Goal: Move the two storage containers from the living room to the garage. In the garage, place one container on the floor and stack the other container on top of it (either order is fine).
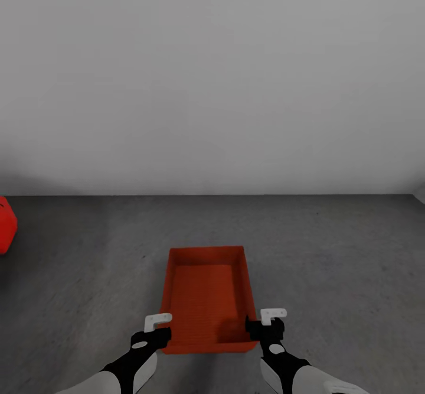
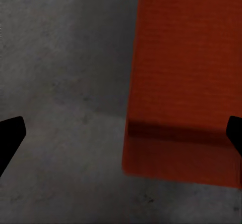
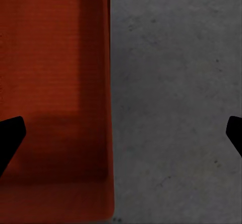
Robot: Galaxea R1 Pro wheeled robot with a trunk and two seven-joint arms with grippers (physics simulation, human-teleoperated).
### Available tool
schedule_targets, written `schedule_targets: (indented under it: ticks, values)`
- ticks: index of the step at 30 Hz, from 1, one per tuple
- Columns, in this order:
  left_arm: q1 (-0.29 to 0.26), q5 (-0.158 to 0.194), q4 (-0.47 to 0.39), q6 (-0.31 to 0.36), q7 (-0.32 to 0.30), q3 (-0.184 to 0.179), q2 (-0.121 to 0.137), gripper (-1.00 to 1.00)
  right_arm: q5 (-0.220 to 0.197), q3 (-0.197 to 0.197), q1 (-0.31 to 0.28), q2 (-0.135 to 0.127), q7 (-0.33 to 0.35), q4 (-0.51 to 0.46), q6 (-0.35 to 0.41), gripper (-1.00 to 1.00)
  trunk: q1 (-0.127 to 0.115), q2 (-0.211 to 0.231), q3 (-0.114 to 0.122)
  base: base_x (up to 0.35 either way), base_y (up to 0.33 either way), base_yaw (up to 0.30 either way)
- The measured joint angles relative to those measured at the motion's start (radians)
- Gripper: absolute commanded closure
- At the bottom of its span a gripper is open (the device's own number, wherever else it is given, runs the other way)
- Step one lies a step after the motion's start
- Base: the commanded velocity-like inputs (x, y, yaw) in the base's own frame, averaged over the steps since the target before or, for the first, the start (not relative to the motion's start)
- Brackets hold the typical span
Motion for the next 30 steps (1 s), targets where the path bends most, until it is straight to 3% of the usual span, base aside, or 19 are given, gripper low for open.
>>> schedule_targets:
  ticks: [30]
  values:
    - [0.0, 0.0, 0.0, 0.0, 0.001, 0.0, 0.0, -1.0, 0.0, -0.001, 0.0, -0.002, 0.0, 0.001, -0.003, -1.0, -0.115, 0.21, 0.094, 0.0, 0.0, 0.0]
